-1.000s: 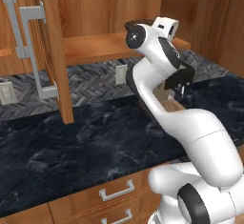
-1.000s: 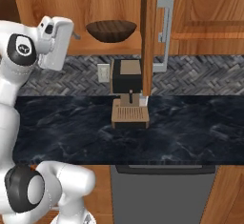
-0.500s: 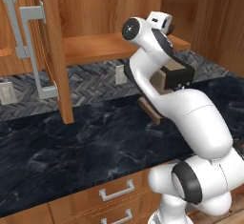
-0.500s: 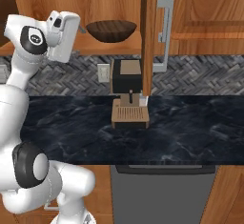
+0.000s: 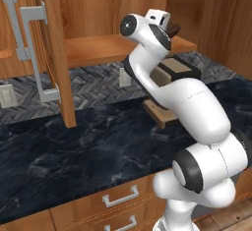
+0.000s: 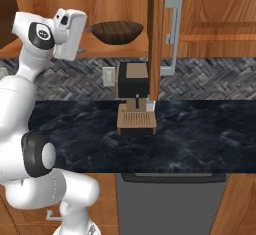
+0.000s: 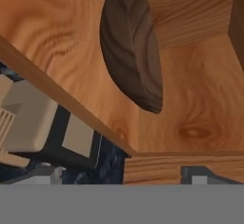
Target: Pick up the bowls from the cabinet and place each bowl in front of a stool on the dining counter.
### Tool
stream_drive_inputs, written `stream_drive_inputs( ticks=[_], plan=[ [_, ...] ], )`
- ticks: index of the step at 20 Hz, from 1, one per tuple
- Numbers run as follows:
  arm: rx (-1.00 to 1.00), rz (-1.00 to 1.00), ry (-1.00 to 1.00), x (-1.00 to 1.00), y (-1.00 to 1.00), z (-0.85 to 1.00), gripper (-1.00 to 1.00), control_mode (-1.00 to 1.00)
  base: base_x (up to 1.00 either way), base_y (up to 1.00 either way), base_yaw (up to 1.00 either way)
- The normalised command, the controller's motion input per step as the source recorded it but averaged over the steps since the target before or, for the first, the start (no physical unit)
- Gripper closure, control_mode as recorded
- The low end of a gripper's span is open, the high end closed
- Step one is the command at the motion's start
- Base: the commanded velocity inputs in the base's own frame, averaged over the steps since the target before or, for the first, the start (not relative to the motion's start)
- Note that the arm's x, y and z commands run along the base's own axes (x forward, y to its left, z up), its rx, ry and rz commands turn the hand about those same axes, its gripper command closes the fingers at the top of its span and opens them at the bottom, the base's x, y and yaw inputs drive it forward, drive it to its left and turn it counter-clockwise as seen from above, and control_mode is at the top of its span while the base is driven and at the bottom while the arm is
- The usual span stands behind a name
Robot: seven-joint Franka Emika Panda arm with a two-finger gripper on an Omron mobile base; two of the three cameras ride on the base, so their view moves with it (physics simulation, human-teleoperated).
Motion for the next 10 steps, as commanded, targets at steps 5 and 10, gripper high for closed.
stream_drive_inputs(
  ticks=[5, 10],
  plan=[
    [0.0, 0.0, 0.0, 0.43, 0.0, 0.0, -1.0, -1.0, 0.0, 0.0, 0.0],
    [0.0, 0.0, 0.0, 0.46, 0.0, 0.0, -1.0, -1.0, 0.0, 0.0, 0.0]
  ],
)
